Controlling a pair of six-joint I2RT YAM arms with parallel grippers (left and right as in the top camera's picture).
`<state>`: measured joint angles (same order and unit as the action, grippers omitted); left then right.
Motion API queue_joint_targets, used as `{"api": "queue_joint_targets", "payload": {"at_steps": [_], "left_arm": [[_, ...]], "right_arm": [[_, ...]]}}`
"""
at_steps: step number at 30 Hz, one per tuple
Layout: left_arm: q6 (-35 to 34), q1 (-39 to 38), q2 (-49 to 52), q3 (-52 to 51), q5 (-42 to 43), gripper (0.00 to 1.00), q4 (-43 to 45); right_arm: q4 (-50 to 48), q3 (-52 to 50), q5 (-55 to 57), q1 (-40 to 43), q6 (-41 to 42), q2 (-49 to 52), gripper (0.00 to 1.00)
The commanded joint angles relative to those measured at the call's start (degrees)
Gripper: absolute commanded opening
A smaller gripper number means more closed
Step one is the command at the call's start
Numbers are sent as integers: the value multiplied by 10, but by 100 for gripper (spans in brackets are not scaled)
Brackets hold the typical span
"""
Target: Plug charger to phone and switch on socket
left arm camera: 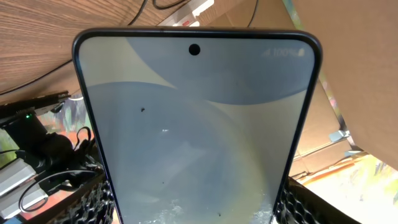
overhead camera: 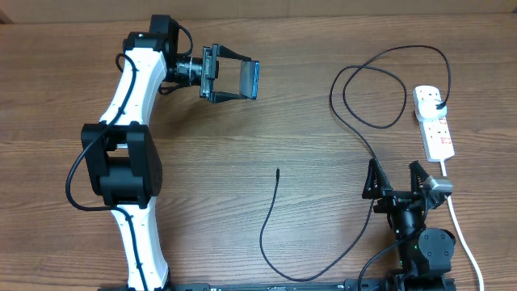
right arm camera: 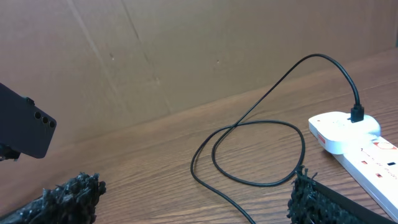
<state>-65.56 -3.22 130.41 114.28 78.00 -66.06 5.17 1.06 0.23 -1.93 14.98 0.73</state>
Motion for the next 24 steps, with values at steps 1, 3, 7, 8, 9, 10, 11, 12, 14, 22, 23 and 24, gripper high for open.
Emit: {"api": "queue_joint_targets", "payload": {"at_steps": [1, 3, 7, 8, 9, 10, 11, 12, 14, 22, 23, 24], "left_arm": [[28, 1, 0, 18, 24, 4, 0], [33, 1, 0, 18, 24, 4, 0], [35, 1, 0, 18, 24, 4, 0], [35, 1, 0, 18, 24, 4, 0], [37, 1, 0, 18, 24, 4, 0], [37, 1, 0, 18, 24, 4, 0], [37, 1, 0, 18, 24, 4, 0], [37, 1, 0, 18, 24, 4, 0], [37, 1, 0, 18, 17, 4, 0], [37, 1, 0, 18, 5, 4, 0], [37, 1, 0, 18, 5, 4, 0], [37, 1, 0, 18, 5, 4, 0]], "right_arm": [[-3, -6, 2, -3, -2, -6, 100], [-3, -6, 2, -3, -2, -6, 100], [-3, -6, 2, -3, -2, -6, 100], [-3, -6, 2, -3, -2, -6, 100], [-3, -6, 2, -3, -2, -6, 100], [-3, -6, 2, -3, -2, -6, 100], [-3, -6, 2, -3, -2, -6, 100], [-3, -6, 2, -3, -2, -6, 100], [-3, -6, 2, -3, -2, -6, 100], [-3, -6, 2, -3, -2, -6, 100], [-3, -6, 1, -3, -2, -6, 100], [-3, -6, 1, -3, -1, -6, 100]]}}
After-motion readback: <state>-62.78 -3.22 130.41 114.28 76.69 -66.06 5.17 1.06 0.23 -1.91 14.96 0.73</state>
